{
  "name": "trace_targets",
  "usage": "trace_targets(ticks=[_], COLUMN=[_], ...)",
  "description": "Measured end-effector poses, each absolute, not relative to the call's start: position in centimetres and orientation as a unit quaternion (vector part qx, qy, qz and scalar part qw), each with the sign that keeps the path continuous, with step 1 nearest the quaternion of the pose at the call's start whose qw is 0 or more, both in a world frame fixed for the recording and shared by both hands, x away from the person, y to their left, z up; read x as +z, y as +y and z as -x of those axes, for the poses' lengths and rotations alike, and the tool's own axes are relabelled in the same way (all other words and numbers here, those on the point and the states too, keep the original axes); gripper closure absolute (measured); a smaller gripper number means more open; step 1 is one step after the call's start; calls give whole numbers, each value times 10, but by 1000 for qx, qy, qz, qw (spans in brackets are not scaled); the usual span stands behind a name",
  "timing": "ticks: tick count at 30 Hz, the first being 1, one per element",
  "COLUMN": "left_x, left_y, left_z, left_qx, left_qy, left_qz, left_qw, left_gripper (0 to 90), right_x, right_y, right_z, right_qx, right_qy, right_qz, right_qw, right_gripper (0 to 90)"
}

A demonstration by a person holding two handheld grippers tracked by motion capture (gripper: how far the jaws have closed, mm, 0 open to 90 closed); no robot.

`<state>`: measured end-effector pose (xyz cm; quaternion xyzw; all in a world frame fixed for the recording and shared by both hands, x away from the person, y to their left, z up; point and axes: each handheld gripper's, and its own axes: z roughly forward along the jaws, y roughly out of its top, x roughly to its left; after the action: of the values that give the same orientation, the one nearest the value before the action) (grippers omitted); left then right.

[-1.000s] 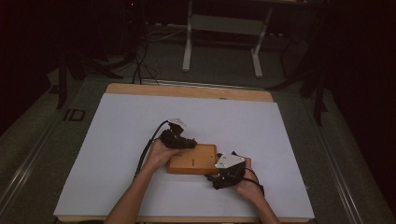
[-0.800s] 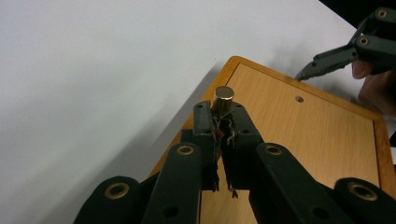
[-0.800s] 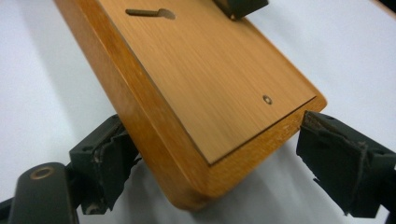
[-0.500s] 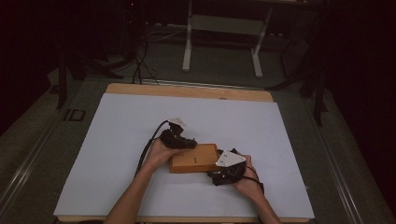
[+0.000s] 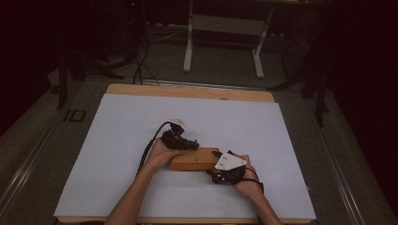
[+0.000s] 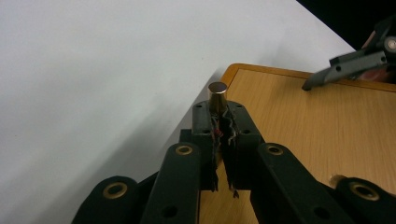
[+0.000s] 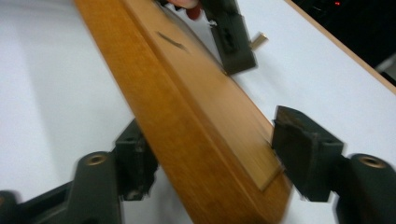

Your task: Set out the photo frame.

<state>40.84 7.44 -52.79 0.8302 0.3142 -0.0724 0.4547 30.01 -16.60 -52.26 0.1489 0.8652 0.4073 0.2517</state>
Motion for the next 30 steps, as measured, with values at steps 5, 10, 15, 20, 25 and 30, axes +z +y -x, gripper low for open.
trace_targets(ticks=[5,10,15,20,25,30], left_x=[-527,-526,-522,-520,-514,-510], left_y=[74,73,76,81,88,100], left_z=[-408,-406,-403,-399,-389,-377], left_qx=[-65,-53,-45,-24,14,43], left_qy=[315,315,318,322,319,325], left_qz=[-832,-835,-835,-836,-836,-819], left_qw=[453,447,446,443,446,470], left_gripper=[827,766,675,618,574,570], right_x=[-522,-520,-520,-520,-520,-519], right_y=[-168,-170,-171,-171,-171,-171], right_z=[-301,-302,-302,-302,-302,-302], right_qx=[413,418,419,420,420,421], right_qy=[862,859,858,858,858,858], right_qz=[-153,-156,-157,-158,-158,-158], right_qw=[250,251,251,250,250,249], right_gripper=[368,382,383,384,385,386])
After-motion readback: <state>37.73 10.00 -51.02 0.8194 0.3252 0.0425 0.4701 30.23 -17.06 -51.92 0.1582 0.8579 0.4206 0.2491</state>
